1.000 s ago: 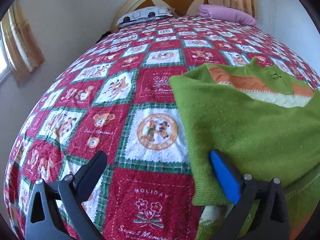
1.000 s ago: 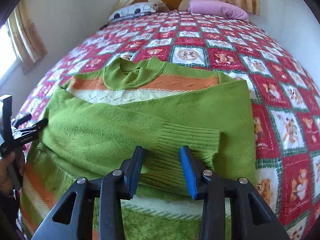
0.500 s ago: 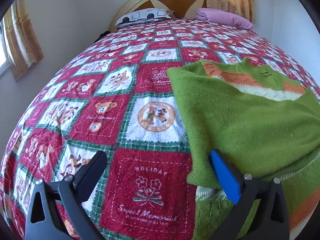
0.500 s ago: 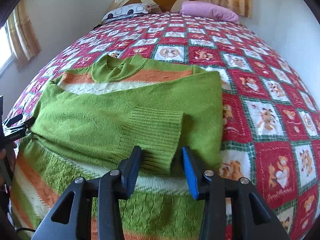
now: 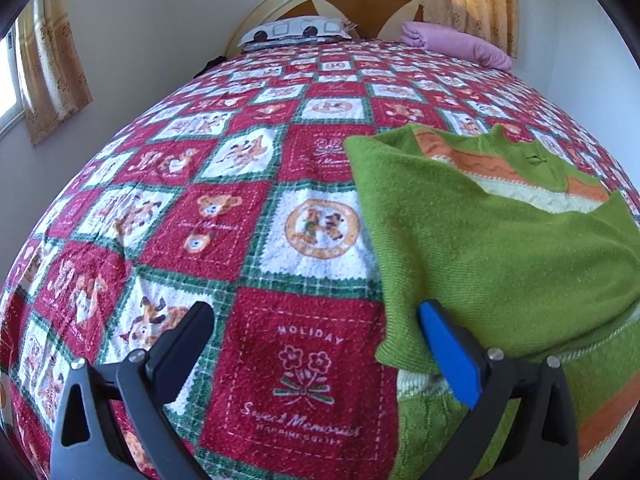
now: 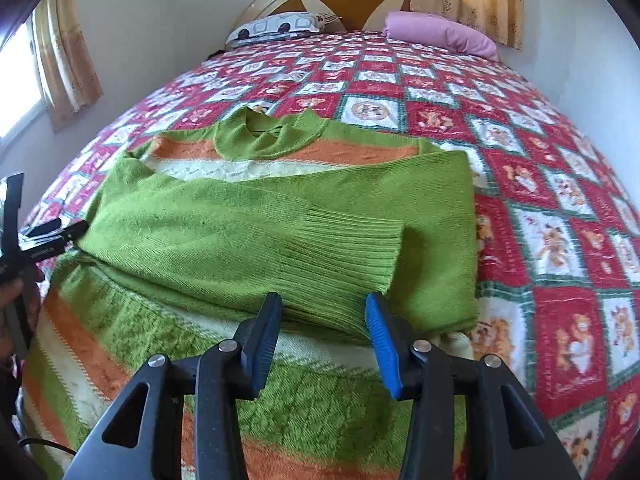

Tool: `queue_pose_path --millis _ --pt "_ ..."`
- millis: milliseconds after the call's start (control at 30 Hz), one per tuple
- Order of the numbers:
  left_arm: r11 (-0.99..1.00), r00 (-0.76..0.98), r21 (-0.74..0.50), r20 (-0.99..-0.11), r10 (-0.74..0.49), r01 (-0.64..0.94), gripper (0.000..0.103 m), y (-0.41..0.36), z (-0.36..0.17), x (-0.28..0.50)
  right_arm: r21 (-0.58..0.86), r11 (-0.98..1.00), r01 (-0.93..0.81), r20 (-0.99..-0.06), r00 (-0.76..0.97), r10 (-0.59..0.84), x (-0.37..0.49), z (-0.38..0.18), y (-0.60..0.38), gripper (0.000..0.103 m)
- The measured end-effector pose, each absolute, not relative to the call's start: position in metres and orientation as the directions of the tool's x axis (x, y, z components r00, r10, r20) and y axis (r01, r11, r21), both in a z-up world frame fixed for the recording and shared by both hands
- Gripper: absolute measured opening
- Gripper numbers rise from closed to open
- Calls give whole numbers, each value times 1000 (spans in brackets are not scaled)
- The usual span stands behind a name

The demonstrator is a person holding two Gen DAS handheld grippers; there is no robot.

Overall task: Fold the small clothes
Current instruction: 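Release the cuff and withdraw both tools from the sweater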

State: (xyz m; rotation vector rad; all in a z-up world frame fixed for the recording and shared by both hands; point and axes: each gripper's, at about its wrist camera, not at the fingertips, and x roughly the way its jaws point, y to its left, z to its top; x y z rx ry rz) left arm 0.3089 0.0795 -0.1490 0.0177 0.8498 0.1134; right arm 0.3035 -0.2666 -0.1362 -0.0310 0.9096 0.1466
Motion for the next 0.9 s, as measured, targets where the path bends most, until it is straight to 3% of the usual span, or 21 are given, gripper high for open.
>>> queue_pose_path --millis 900 --pt "998 711 61 -703 24 26 103 48 -122 241 55 987 -150 -794 593 135 244 -126 -245 55"
